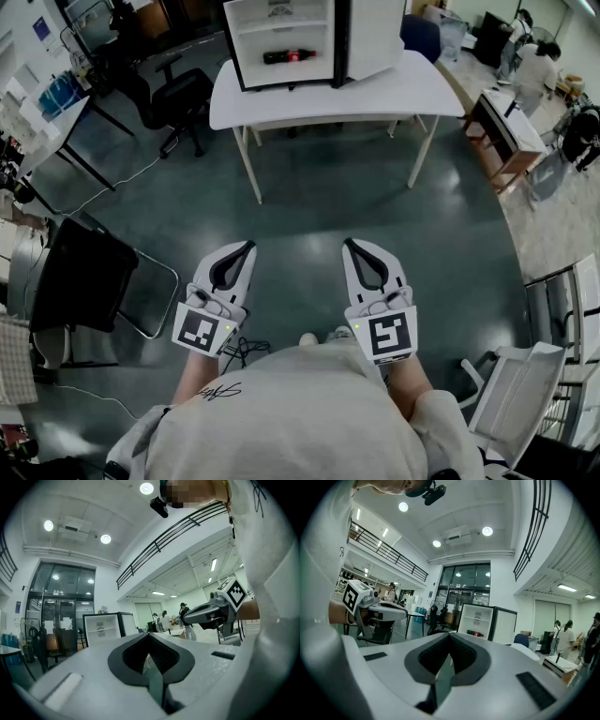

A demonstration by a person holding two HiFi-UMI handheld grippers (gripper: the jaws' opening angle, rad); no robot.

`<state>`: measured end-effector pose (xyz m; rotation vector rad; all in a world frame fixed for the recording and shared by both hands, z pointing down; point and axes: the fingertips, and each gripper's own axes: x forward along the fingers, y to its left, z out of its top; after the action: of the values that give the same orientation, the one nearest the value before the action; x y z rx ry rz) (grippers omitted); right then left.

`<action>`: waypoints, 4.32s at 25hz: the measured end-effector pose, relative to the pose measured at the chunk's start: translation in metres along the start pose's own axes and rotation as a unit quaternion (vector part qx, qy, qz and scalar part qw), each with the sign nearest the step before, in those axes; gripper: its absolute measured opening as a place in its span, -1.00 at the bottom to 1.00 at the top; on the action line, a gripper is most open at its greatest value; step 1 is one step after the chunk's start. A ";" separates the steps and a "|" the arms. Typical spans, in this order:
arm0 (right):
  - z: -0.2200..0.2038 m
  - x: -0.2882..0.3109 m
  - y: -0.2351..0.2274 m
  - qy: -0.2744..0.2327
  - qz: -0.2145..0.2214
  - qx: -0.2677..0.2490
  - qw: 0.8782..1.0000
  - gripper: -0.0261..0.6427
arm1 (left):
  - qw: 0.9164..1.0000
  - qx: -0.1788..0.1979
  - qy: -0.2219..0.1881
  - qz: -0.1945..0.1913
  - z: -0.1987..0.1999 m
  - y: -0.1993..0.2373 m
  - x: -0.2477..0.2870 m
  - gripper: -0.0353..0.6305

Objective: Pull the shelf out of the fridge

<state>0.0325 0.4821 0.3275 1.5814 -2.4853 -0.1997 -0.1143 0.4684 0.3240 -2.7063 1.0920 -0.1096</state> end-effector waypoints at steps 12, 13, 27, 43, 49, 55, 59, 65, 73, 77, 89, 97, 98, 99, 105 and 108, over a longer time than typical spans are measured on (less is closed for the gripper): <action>0.008 -0.002 0.011 -0.014 -0.004 -0.010 1.000 -0.89 | 1.000 0.017 -0.004 -0.009 -0.001 0.001 -0.010 -0.88; 0.009 -0.003 0.012 -0.008 -0.004 -0.009 1.000 -0.89 | 1.000 0.025 0.004 -0.011 -0.003 -0.001 -0.011 -0.88; -0.006 -0.013 0.015 0.008 -0.011 -0.034 0.999 -0.89 | 0.999 0.013 0.023 -0.023 -0.024 0.002 -0.013 -0.88; -0.007 0.034 -0.017 0.004 0.007 -0.034 0.999 -0.89 | 0.999 0.026 0.027 0.010 -0.014 0.037 0.023 -0.88; -0.013 0.060 -0.036 0.010 0.011 -0.034 0.999 -0.89 | 0.999 0.017 0.023 0.015 -0.019 0.053 0.048 -0.88; -0.013 0.091 -0.060 0.009 0.007 -0.031 0.999 -0.89 | 0.999 0.018 0.023 0.016 -0.025 0.075 0.078 -0.88; -0.014 0.113 -0.077 0.010 0.009 -0.032 0.999 -0.89 | 0.999 0.024 0.021 0.009 -0.024 0.087 0.102 -0.88; -0.004 0.143 -0.102 0.000 0.014 -0.040 0.999 -0.89 | 0.999 0.028 0.016 0.016 -0.019 0.110 0.134 -0.88; -0.005 0.172 -0.136 0.001 0.022 -0.041 0.999 -0.89 | 0.999 0.025 0.022 0.028 -0.017 0.126 0.171 -0.88; -0.008 0.187 -0.154 -0.001 0.031 -0.044 0.999 -0.89 | 0.999 0.022 0.020 0.036 -0.017 0.133 0.192 -0.88; -0.024 0.214 -0.204 -0.001 0.053 -0.047 0.998 -0.89 | 0.998 0.021 0.023 0.059 -0.026 0.136 0.246 -0.88; -0.035 0.221 -0.206 -0.005 0.070 -0.042 0.997 -0.89 | 0.996 0.014 0.050 0.078 -0.040 0.136 0.243 -0.88; -0.035 0.222 -0.207 -0.002 0.070 -0.041 0.997 -0.89 | 0.995 0.014 0.051 0.082 -0.039 0.137 0.244 -0.88; -0.036 0.225 -0.209 0.001 0.069 -0.040 0.997 -0.89 | 0.995 0.016 0.051 0.086 -0.038 0.140 0.245 -0.88; -0.033 0.229 -0.212 -0.001 0.070 -0.040 0.997 -0.89 | 0.996 0.030 0.036 0.071 -0.033 0.143 0.253 -0.88; -0.034 0.232 -0.216 -0.001 0.066 -0.040 0.997 -0.89 | 0.997 0.033 0.026 0.068 -0.030 0.144 0.254 -0.88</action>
<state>0.1350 0.1800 0.3345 1.3823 -2.5387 -0.2775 -0.0327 0.1863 0.3167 -2.5768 1.2602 -0.1913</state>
